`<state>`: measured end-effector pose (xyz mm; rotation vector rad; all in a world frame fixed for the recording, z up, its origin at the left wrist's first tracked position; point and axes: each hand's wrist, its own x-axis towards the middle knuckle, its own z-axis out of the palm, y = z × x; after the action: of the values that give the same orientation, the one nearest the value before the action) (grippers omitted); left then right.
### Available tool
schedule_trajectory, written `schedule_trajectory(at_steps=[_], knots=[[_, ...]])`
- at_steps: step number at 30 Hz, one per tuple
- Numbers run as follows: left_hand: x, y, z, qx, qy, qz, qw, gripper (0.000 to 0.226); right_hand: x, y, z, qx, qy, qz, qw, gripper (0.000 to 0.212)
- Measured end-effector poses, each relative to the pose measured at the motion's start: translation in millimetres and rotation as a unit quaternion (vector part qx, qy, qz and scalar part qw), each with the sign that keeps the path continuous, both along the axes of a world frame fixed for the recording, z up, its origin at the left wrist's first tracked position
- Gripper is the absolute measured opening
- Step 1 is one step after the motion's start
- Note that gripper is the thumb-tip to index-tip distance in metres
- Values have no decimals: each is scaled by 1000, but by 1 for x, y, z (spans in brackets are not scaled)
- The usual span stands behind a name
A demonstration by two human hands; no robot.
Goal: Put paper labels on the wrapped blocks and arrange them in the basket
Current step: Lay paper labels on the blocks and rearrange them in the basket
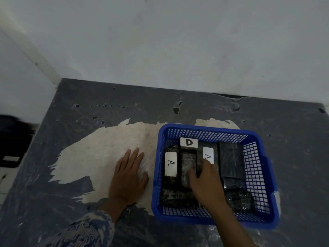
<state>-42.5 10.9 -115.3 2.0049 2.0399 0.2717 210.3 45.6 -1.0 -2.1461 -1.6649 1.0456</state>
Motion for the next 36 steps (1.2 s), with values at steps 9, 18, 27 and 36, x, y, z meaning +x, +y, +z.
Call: schedule_trajectory(at_steps=[9, 18, 27, 36], knots=[[-1, 0, -3, -4, 4, 0, 1000, 69, -22, -7, -3, -83, 10, -75, 994, 60], [-1, 1, -1, -9, 9, 0, 1000, 68, -28, 2, -1, -74, 44, -152, 985, 34], [1, 0, 3, -7, 5, 1, 1000, 68, -30, -7, 5, -1, 153, -195, 969, 32], [2, 0, 10, -7, -20, 2, 1000, 70, 14, -5, 25, -163, 525, -343, 762, 32]])
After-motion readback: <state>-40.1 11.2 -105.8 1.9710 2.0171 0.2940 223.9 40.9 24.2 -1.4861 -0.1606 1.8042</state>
